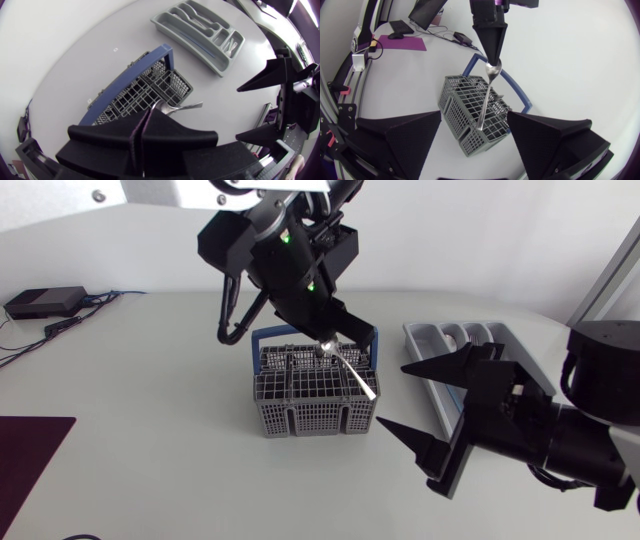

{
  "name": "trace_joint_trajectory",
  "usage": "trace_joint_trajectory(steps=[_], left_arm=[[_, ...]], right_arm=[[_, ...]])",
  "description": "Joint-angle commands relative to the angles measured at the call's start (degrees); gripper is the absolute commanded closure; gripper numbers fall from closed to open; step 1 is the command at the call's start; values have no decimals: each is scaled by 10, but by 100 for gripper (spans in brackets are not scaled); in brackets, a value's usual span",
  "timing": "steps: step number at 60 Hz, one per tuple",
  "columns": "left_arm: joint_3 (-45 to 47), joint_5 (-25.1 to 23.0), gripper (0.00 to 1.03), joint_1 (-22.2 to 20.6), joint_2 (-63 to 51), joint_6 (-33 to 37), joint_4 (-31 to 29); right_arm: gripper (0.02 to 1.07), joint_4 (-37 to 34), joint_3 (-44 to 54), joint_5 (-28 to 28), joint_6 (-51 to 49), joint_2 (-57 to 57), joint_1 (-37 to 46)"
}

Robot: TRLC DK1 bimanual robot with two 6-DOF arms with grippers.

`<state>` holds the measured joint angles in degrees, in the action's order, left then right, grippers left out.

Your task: Unload the cutlery basket into the drawer organizer.

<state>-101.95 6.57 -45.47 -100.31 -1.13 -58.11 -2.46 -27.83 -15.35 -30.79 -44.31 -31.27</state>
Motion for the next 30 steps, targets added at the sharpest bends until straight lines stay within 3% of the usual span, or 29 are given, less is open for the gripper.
trace_joint_trajectory(steps=[1, 6, 20, 30], left_arm=[[-9, -31, 89, 5, 9, -20, -10], [-12, -60, 89, 9, 4, -26, -17], [-16, -111, 89, 19, -1, -33, -24], [-21, -148, 89, 31, -4, -34, -31]], right_arm=[[16, 25, -17, 23, 27, -28, -19], [17, 41, -26, 49, 30, -54, -38], [32, 76, -57, 92, 47, -111, -50], [51, 91, -72, 98, 61, -139, -51]])
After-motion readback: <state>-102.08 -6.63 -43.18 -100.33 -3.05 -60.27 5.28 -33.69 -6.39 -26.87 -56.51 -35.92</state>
